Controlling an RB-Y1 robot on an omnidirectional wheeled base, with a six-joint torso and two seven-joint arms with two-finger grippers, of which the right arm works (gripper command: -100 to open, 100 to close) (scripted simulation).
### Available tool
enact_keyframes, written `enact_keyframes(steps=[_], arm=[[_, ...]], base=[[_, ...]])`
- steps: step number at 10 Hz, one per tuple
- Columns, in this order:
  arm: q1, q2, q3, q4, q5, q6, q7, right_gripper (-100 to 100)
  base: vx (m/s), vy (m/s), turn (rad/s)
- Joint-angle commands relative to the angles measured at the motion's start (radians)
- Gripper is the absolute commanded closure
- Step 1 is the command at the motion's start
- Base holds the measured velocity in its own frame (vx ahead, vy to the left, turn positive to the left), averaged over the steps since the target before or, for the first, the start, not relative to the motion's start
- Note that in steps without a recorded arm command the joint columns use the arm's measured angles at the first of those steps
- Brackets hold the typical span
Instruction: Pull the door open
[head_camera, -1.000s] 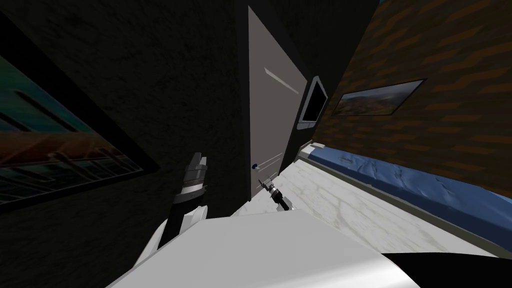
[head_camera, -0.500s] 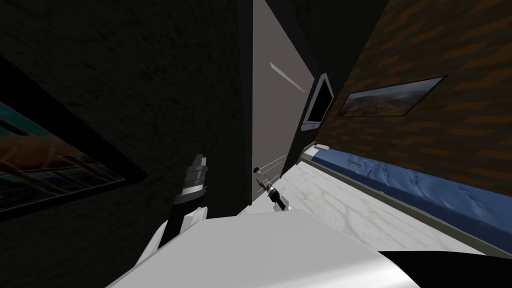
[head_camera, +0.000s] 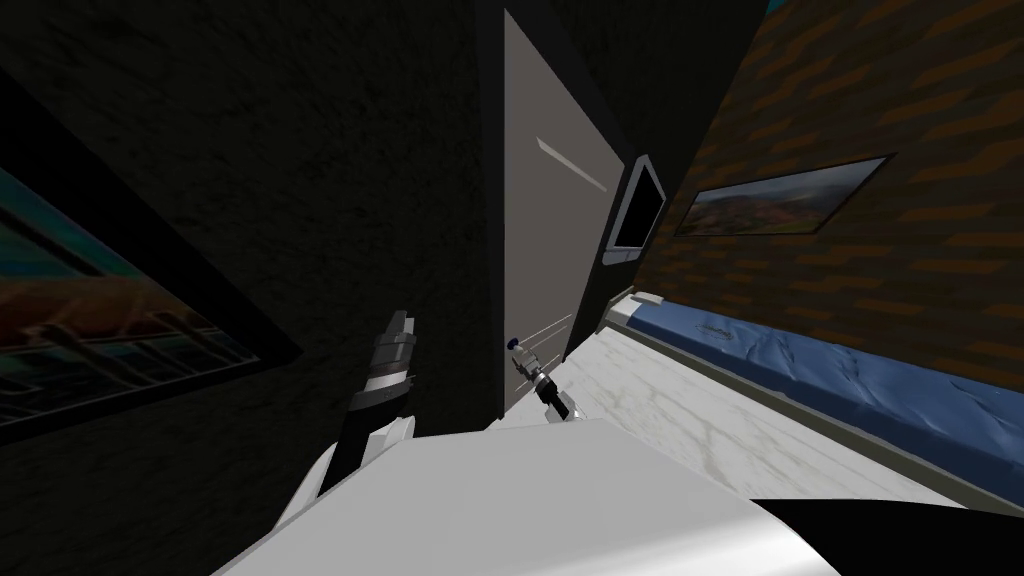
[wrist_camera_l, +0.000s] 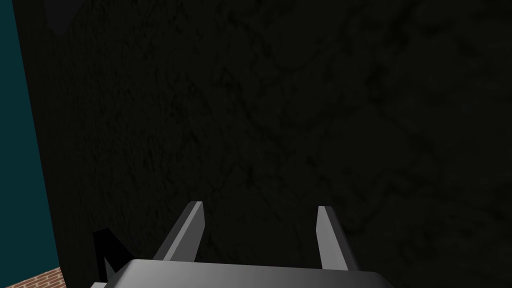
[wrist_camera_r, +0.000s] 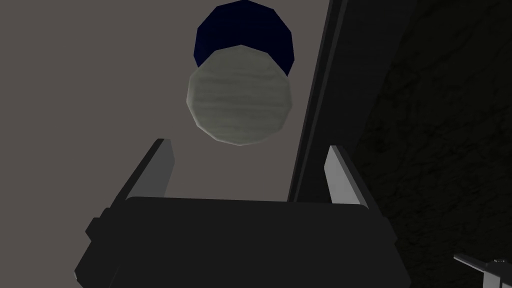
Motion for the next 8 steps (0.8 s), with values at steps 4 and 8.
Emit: enact_keyframes(steps=[4, 8], arm=[[0.0, 0.0, 0.0, 0.001, 0.0, -0.001, 0.0, 100], [-0.001, -0.018, -0.002, 0.005, -0.003, -0.009, -0.008, -100]], base=[[-0.026, -0.008, 0.001], [-0.094, -0.016, -0.011]])
